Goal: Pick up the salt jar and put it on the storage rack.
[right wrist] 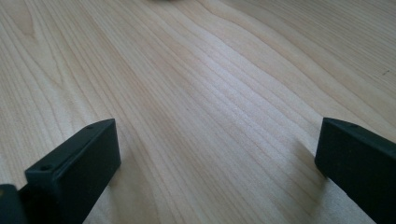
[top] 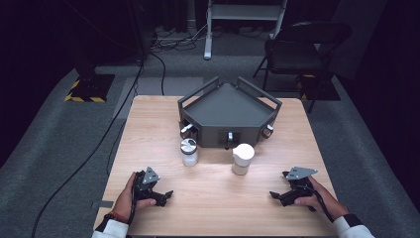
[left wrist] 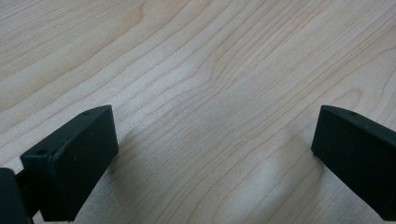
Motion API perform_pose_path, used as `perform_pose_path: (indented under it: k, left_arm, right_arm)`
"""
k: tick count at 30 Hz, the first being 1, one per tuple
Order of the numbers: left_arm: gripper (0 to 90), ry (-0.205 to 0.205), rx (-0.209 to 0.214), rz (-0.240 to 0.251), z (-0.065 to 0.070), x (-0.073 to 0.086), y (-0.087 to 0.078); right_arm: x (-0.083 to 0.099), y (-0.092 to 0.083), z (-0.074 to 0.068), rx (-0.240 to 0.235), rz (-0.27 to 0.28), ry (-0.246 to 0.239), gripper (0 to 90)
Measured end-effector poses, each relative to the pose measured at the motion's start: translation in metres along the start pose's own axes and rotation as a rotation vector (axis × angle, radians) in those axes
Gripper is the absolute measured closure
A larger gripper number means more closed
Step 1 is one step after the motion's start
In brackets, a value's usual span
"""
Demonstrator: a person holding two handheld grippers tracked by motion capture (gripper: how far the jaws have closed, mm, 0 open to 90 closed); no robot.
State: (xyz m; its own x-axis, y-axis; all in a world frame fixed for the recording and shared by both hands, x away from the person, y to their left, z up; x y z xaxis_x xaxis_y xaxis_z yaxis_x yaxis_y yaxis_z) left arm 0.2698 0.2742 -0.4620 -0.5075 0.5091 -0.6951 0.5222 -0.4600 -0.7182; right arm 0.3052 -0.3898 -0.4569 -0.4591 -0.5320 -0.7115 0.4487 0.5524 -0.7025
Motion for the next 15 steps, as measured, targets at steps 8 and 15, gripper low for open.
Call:
perform_pose_path:
  k: [8, 15]
  left_arm:
    - [0.1, 0.0, 0.001, -0.001, -0.0001, -0.0002, 0.0001]
    - [0.1, 0.001, 0.0, -0.001, 0.0002, -0.0003, 0.0001]
  right_arm:
    - [-0.0001, 0.0002, 0.0003, 0.0, 0.0, -0.001, 0.0]
    - [0.0001, -0.0001, -0.0006, 0.004, 0.0, 0.004, 0.0]
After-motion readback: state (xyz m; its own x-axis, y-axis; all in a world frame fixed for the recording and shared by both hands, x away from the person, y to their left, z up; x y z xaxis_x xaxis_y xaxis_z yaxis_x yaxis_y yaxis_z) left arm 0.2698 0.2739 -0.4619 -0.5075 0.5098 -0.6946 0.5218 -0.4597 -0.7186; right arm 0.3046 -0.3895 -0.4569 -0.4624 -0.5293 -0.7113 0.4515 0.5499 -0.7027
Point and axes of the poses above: each handheld gripper's, and its own axes: y roughly forward along the jaws, x roughly out of its underside, z roughly to its right, the point moved 1 cm from there along y, roughly forward along the jaws, and after that the axes turned 3 degrees about y, right-handed, at the moved point
